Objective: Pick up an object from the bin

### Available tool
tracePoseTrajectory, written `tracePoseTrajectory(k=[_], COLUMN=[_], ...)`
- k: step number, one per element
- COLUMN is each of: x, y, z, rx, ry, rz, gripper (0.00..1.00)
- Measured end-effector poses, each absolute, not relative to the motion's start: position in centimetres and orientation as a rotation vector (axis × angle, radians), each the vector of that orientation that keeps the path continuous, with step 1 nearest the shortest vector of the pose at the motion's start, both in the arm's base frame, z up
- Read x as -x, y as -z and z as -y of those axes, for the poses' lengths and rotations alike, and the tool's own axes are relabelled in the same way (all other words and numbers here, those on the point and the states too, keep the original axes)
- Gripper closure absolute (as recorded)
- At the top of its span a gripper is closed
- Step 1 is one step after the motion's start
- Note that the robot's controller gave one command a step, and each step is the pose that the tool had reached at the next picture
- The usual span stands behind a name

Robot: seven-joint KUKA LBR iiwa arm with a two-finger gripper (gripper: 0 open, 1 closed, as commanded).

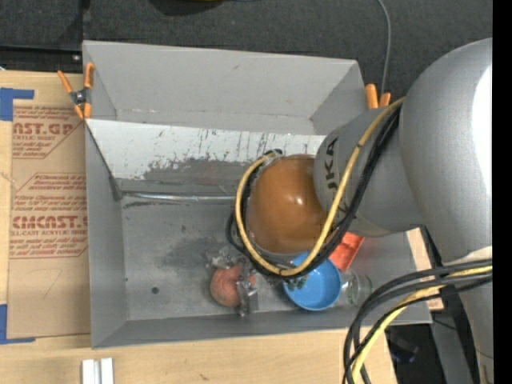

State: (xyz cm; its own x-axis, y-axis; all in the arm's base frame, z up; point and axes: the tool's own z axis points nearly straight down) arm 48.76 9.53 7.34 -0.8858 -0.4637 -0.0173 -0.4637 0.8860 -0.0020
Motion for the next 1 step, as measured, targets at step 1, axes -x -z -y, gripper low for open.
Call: tracePoseTrajectory(k=[1], x=[-48.76], y=[-7.41], z=[-9.54], rx=[0.746], ry=[-0.004], rz=[-3.033], gripper=[1.0])
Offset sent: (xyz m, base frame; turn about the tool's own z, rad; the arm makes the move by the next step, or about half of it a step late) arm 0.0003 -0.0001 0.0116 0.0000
